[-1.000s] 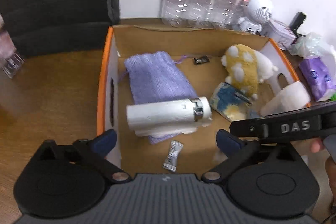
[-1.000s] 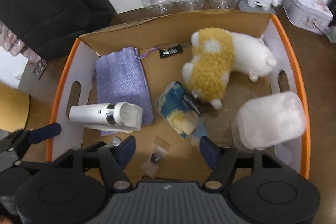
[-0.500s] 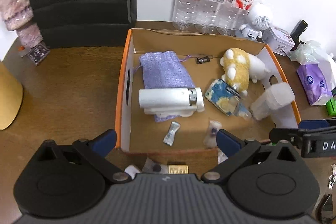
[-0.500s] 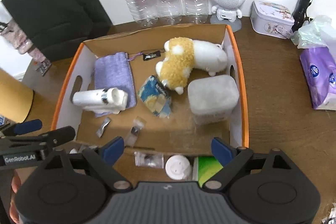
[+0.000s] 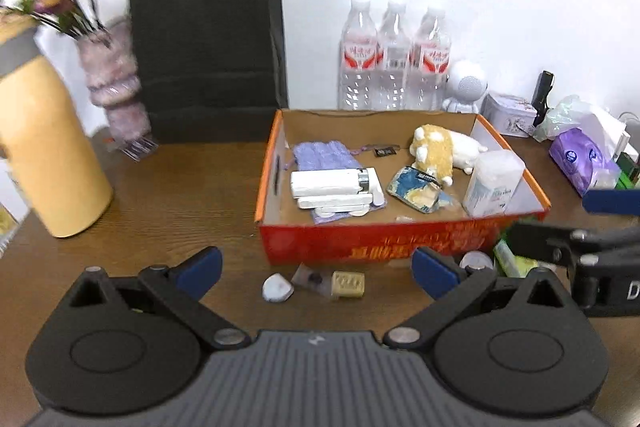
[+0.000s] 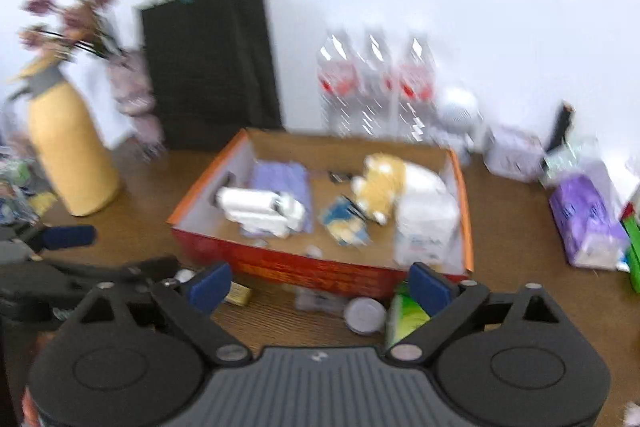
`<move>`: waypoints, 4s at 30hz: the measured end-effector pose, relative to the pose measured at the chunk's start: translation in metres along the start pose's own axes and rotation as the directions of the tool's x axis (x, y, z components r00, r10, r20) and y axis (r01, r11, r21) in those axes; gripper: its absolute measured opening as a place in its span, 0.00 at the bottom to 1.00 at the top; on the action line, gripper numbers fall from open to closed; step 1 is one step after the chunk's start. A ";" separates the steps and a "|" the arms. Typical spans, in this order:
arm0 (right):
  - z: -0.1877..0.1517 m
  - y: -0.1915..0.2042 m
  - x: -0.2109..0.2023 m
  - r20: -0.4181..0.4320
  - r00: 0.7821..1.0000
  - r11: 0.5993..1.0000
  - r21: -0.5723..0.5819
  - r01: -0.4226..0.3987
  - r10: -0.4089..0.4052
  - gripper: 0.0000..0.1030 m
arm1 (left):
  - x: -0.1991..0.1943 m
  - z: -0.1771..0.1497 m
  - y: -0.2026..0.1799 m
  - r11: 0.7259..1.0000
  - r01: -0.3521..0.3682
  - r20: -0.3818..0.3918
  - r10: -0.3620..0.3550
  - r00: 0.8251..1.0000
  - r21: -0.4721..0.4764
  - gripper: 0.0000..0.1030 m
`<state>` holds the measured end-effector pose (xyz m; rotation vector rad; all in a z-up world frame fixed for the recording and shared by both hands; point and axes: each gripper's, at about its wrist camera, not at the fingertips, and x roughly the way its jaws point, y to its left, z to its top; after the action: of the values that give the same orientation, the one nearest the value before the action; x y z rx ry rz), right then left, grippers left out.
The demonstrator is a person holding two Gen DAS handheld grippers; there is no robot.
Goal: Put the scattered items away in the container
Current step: 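Withdraw both tools from the box back over the table items, then grasp the white round cap with the left tool while the right tool grasps a clear packet, then carry the cap and clear packet into the cardboard box and open both tools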
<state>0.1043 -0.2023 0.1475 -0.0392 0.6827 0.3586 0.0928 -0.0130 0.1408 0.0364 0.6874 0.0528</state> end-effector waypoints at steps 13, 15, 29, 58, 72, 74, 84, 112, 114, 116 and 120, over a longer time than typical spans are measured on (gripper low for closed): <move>-0.151 0.009 -0.001 0.044 0.994 0.992 0.081 0.097 -0.101 1.00 | -0.009 -0.148 0.008 0.998 0.065 -0.023 -0.066 0.998 -0.026 1.00; -0.160 0.003 0.007 0.016 0.991 0.984 0.122 0.128 -0.130 1.00 | -0.002 -0.156 0.010 0.997 0.067 -0.054 -0.069 0.996 -0.038 1.00; -0.180 0.005 0.020 -0.007 0.985 0.978 0.115 0.173 -0.173 1.00 | 0.008 -0.166 0.006 0.999 0.046 -0.015 -0.047 0.999 -0.019 1.00; -0.131 0.016 0.041 0.068 0.996 0.998 0.008 0.061 -0.061 0.81 | 0.060 -0.089 0.070 0.980 0.194 0.039 -0.195 0.980 0.035 1.00; -0.074 0.007 0.150 0.028 0.996 0.996 0.034 0.086 -0.087 0.53 | 0.129 -0.064 0.060 0.968 0.211 0.045 -0.218 0.975 0.134 0.83; -0.074 0.005 0.150 0.029 0.995 0.995 0.038 0.096 -0.097 0.47 | 0.137 -0.065 0.062 0.969 0.223 0.009 -0.226 0.974 0.105 0.70; -0.082 0.009 0.140 0.031 0.995 0.995 0.006 0.096 -0.096 0.32 | 0.131 -0.067 0.060 0.967 0.219 0.024 -0.224 0.974 0.128 0.28; -0.191 0.035 -0.045 0.211 0.968 0.990 0.068 0.121 -0.133 0.29 | -0.041 -0.164 -0.012 0.984 0.179 0.165 -0.173 0.971 -0.019 0.27; -0.194 0.035 -0.051 0.217 0.966 0.989 0.075 0.126 -0.139 0.29 | -0.046 -0.168 -0.016 0.983 0.181 0.167 -0.177 0.970 -0.009 0.27; -0.196 0.035 -0.055 0.219 0.966 0.990 0.077 0.122 -0.136 0.29 | -0.049 -0.171 -0.018 0.982 0.187 0.163 -0.182 0.970 -0.016 0.27; -0.196 0.036 -0.060 0.229 0.964 0.990 0.073 0.118 -0.132 0.29 | -0.054 -0.174 -0.019 0.982 0.188 0.169 -0.182 0.969 -0.019 0.27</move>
<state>-0.0707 -0.2174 0.0351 0.0161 0.4548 0.2165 -0.0588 -0.0321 0.0401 -0.0570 0.5200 -0.1169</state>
